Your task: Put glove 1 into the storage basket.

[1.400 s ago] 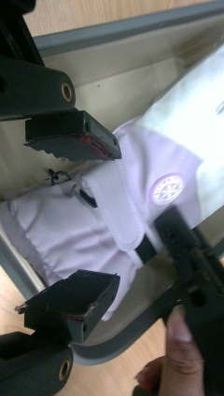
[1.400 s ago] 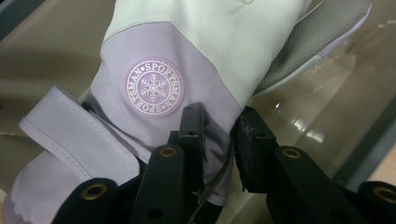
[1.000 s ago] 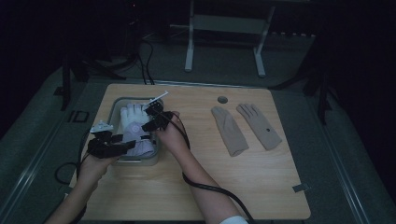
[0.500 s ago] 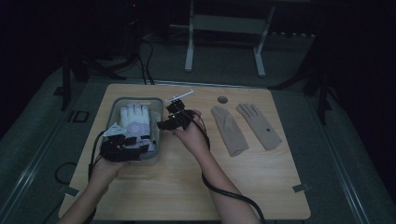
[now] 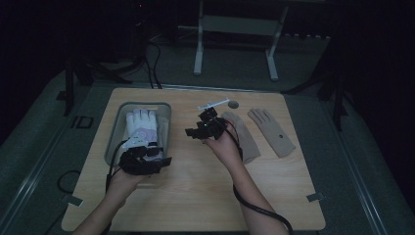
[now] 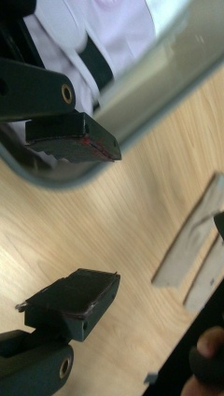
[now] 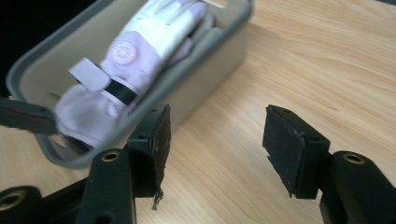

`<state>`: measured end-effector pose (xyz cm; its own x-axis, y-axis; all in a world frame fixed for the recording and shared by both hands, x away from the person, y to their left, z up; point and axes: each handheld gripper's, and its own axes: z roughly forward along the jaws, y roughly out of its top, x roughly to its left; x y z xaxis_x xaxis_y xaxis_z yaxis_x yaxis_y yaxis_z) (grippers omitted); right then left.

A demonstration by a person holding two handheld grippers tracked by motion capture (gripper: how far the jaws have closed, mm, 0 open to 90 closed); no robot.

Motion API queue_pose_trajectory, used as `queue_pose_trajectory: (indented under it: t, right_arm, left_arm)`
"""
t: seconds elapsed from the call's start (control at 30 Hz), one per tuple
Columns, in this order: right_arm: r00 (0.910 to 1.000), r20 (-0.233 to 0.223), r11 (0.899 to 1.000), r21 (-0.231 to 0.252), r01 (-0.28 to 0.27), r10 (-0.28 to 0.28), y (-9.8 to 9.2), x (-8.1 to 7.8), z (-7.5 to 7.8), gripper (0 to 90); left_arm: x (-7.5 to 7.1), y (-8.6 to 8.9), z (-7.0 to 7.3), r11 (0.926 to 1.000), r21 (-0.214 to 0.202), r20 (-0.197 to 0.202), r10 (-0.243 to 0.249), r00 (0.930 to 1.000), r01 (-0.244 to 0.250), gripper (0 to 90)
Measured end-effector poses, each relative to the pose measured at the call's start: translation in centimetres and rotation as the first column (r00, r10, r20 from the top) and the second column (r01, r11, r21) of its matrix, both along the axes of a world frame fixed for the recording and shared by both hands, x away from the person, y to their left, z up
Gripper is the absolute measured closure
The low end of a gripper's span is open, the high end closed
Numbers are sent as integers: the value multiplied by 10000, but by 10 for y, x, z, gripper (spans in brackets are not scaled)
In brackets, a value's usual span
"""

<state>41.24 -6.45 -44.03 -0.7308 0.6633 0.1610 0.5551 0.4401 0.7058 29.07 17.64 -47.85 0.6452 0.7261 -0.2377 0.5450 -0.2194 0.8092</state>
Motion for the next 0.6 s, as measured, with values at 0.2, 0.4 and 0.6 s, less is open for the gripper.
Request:
queue_pose_trajectory:
  t: [0.2,0.4,0.6]
  right_arm:
    - [9993,167,9994,-65,343,-342,-33,-2,-2,417]
    - [9969,343,9975,-54,707,-705,-68,-4,-5,412]
    - [9965,307,9969,-101,779,-775,-93,-5,-17,402]
  left_arm:
    - [-1,-24,-12,9958,-2,-76,-915,9958,915,238]
    - [-2,-42,-23,9885,-49,52,-1513,9885,1514,142]
    - [-9,-59,-35,9785,52,486,-2063,9773,2063,142]
